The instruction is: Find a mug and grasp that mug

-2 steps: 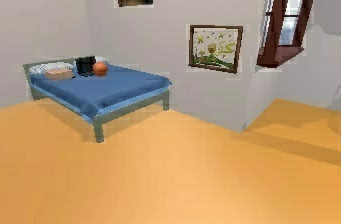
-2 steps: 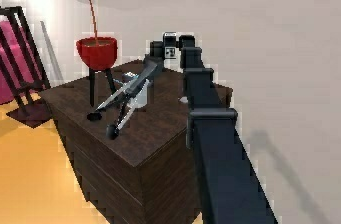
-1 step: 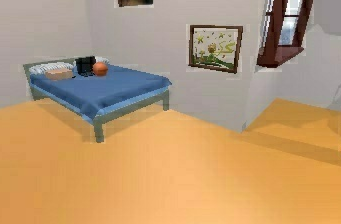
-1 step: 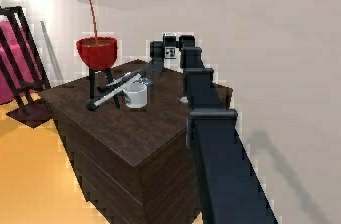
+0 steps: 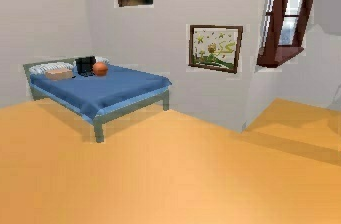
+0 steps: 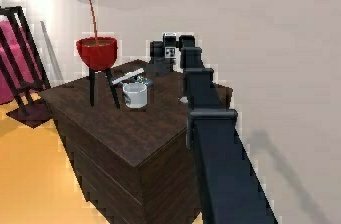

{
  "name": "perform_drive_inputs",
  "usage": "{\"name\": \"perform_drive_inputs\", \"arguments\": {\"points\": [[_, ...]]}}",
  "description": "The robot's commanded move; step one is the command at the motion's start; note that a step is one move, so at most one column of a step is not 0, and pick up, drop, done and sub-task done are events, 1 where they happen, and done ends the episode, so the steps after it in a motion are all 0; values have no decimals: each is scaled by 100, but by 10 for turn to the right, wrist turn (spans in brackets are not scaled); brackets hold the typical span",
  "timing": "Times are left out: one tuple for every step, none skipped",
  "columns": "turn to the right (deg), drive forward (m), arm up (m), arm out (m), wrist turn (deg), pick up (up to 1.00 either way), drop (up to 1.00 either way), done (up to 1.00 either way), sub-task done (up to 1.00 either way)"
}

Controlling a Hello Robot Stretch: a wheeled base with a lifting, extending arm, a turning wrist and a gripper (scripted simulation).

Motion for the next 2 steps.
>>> {"name": "perform_drive_inputs", "arguments": {"points": [[0,0,0,0,60,0,0,0,0],[0,0,-12,0,0,0,0,0,0]]}}
